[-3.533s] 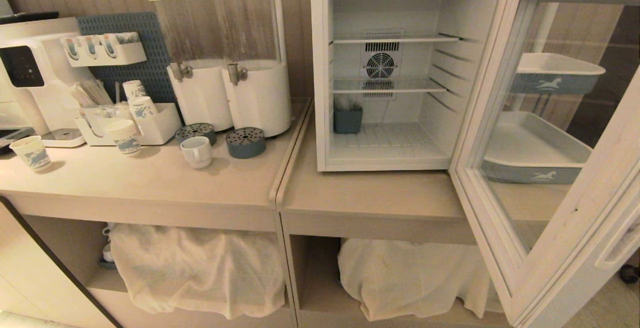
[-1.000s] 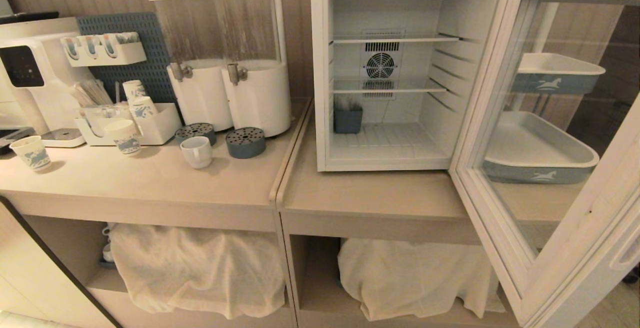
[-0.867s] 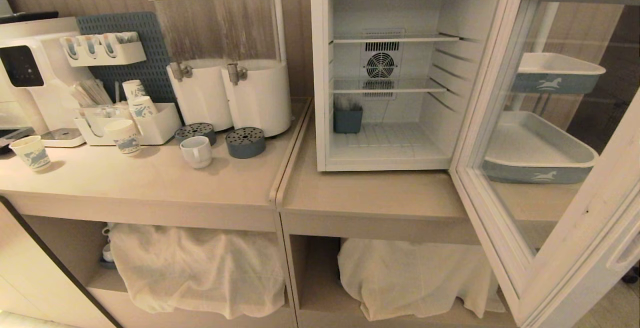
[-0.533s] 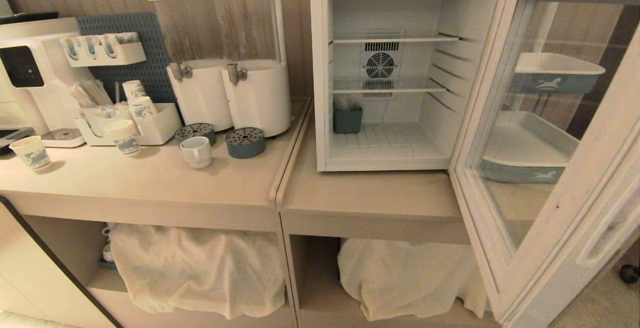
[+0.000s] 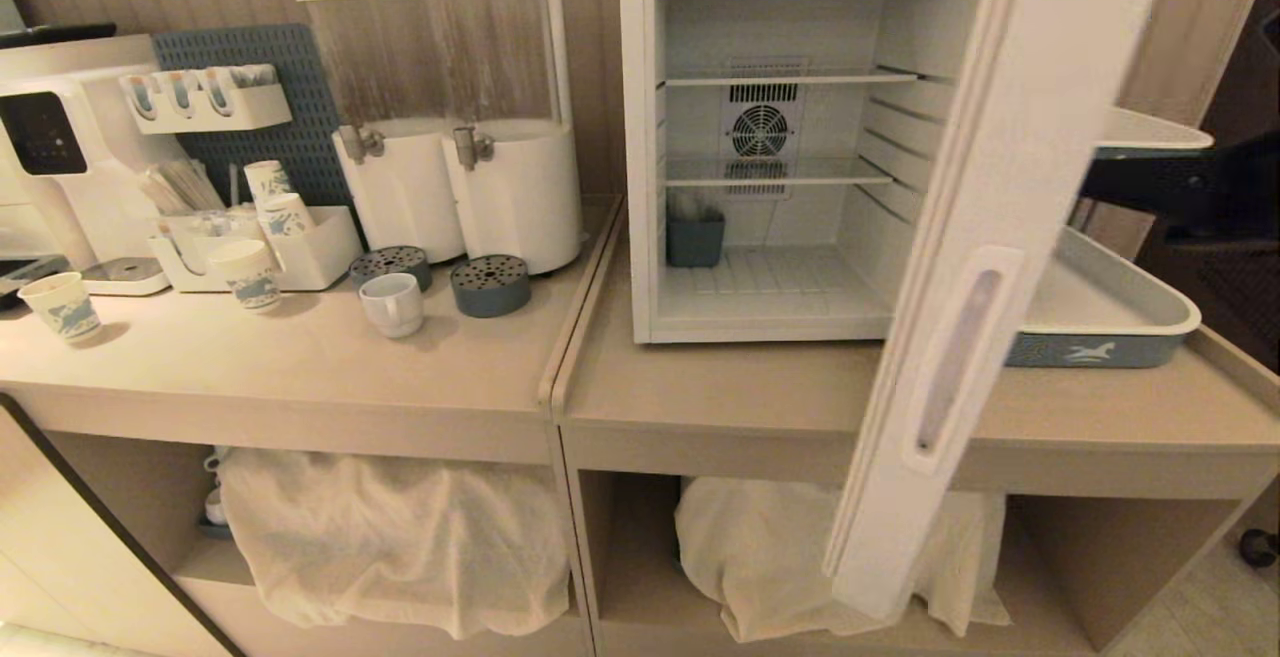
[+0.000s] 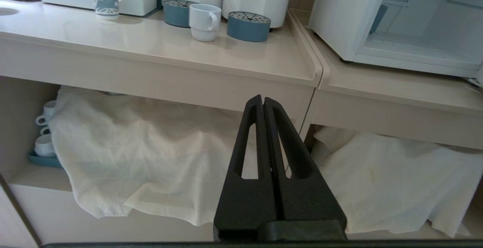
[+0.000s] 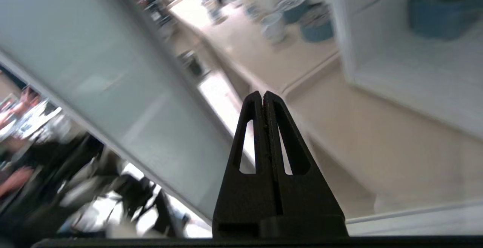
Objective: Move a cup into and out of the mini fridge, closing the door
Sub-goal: Close the freezer door
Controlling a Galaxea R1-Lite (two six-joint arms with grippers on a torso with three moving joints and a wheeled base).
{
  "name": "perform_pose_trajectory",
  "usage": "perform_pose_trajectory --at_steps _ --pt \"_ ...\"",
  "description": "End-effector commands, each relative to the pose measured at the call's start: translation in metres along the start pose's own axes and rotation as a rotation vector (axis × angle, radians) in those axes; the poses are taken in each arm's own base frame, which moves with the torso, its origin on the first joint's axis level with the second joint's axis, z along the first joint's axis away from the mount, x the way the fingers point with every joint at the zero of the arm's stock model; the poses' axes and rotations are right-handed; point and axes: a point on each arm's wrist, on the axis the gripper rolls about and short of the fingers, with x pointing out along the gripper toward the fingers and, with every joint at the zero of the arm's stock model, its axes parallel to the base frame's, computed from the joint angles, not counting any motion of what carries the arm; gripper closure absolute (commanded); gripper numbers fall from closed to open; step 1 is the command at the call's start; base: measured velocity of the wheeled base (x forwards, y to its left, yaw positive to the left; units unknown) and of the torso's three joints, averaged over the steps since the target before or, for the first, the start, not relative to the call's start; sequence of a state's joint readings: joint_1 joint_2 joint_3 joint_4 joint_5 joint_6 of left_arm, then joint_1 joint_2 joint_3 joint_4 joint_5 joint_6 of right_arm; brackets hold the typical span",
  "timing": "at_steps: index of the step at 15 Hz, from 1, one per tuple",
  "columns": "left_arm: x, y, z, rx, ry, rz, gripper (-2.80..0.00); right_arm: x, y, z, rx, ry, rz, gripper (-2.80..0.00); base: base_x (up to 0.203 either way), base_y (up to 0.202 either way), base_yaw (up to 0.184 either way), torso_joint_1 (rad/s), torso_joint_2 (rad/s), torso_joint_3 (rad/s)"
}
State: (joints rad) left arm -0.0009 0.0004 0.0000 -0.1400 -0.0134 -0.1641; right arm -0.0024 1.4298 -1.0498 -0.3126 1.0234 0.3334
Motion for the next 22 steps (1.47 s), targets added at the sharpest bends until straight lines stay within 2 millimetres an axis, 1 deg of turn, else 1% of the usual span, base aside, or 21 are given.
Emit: perform_pose_trajectory --at_steps 1,4,6,7,9,11,13,15,16,17,19,21,22 --pt "0.001 0.002 -0.011 -0.002 0.034 0.005 0.00 0.045 -0.016 0.003 0.024 0.001 -0.066 0.00 0.000 0.000 0.000 0.000 0.00 0.000" --pt "0.001 0.002 -0.011 -0.004 0.032 0.004 0.00 0.091 -0.020 0.015 0.013 -0.028 -0.108 0.00 0.000 0.000 0.000 0.000 0.00 0.000" --pt "0.001 0.002 -0.011 -0.004 0.031 0.004 0.00 0.115 -0.024 0.019 0.025 -0.055 -0.181 0.00 0.000 0.000 0.000 0.000 0.00 0.000" --pt "0.001 0.002 -0.011 -0.004 0.030 0.006 0.00 0.131 -0.030 0.022 0.031 -0.068 -0.235 0.00 0.000 0.000 0.000 0.000 0.00 0.000" --pt "0.001 0.002 -0.011 -0.005 0.030 0.006 0.00 0.163 -0.046 0.018 0.047 -0.085 -0.369 0.00 0.000 0.000 0.000 0.000 0.00 0.000" --pt "0.001 0.002 -0.011 -0.005 0.030 0.006 0.00 0.186 -0.056 0.018 0.045 -0.115 -0.508 0.00 0.000 0.000 0.000 0.000 0.00 0.000" --pt "0.001 0.002 -0.011 -0.005 0.030 0.006 0.00 0.200 -0.063 0.022 0.043 -0.131 -0.602 0.00 0.000 0.000 0.000 0.000 0.00 0.000" --pt "0.001 0.002 -0.011 -0.005 0.030 0.006 0.00 0.208 -0.070 0.024 0.050 -0.142 -0.710 0.00 0.000 0.000 0.000 0.000 0.00 0.000" --pt "0.001 0.002 -0.011 -0.005 0.030 0.006 0.00 0.208 -0.073 0.021 0.053 -0.134 -0.759 0.00 0.000 0.000 0.000 0.000 0.00 0.000" --pt "0.001 0.002 -0.011 -0.005 0.030 0.006 0.00 0.205 -0.070 0.023 0.055 -0.138 -0.779 0.00 0.000 0.000 0.000 0.000 0.00 0.000" --pt "0.001 0.002 -0.011 -0.004 0.030 0.006 0.00 0.191 -0.056 0.028 0.061 -0.133 -0.802 0.00 0.000 0.000 0.000 0.000 0.00 0.000" --pt "0.001 0.002 -0.011 -0.004 0.030 0.006 0.00 0.177 -0.045 0.027 0.067 -0.114 -0.807 0.00 0.000 0.000 0.000 0.000 0.00 0.000" --pt "0.001 0.002 -0.011 -0.005 0.030 0.005 0.00 0.163 -0.033 0.030 0.065 -0.116 -0.799 0.00 0.000 0.000 0.000 0.000 0.00 0.000"
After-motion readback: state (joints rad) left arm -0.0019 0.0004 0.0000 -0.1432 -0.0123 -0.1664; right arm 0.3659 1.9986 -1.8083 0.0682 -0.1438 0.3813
